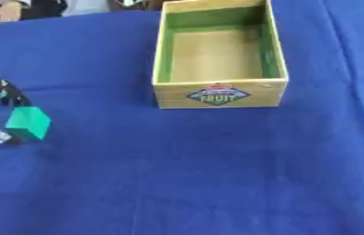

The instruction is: Pick up objects on the table and place them in the box.

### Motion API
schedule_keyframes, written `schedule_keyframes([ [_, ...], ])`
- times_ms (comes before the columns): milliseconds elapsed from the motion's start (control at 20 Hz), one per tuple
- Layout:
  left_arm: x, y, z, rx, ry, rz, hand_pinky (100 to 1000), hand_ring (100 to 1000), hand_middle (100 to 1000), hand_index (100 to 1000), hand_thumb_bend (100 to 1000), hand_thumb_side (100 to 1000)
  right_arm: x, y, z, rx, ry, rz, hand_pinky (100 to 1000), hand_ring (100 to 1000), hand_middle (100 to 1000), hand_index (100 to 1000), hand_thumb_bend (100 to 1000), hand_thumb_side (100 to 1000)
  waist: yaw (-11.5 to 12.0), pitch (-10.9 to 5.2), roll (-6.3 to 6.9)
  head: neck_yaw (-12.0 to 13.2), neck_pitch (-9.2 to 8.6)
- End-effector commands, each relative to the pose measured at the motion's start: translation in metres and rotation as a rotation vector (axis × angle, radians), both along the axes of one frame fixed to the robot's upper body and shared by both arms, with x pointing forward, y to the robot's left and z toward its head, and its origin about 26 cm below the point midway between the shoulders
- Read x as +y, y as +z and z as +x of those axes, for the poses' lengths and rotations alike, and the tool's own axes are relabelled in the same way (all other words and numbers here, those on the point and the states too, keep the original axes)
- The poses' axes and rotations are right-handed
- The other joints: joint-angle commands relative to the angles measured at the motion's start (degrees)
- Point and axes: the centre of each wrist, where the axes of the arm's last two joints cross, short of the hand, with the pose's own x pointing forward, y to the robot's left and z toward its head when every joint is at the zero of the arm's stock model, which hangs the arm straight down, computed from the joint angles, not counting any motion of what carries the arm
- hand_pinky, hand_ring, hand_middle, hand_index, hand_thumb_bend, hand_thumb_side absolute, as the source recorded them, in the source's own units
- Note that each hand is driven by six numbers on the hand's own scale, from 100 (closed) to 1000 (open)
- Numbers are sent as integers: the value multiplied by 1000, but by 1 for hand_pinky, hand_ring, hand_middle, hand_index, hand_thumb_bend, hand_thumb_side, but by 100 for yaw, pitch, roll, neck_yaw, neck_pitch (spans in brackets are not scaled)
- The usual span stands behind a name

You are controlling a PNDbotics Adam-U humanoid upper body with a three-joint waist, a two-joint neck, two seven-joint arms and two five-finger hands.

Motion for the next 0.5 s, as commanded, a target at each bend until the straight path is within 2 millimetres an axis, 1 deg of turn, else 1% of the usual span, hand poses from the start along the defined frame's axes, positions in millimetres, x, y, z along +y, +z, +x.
schedule_keyframes([
  [50, 5, 5, 2, -55, 8, 13, 496, 689, 717, 900, 498, 733, 0, 7, -3, -23, 5, -12, 749, 809, 709, 789, 100, 922, -3, -94, -24, 40, -48],
  [200, 6, -1, 5, -65, 7, 11, 477, 674, 695, 881, 438, 714, 0, 7, -3, -23, 5, -11, 750, 810, 709, 789, 100, 922, -12, -88, -28, 49, -49],
  [250, 7, -3, 5, -67, 6, 14, 466, 664, 677, 867, 421, 701, 0, 7, -3, -23, 5, -10, 750, 810, 709, 789, 100, 922, -12, -85, -28, 53, -47],
  [400, 7, -6, 6, -72, -5, 22, 423, 626, 624, 824, 410, 682, 0, 7, -3, -25, 5, -10, 750, 810, 709, 789, 100, 923, -14, -77, -30, 60, -50],
  [500, 7, -8, 6, -76, -10, 20, 373, 587, 565, 771, 348, 652, 0, 7, -3, -26, 4, -9, 750, 810, 709, 789, 100, 923, -13, -74, -33, 65, -48],
])
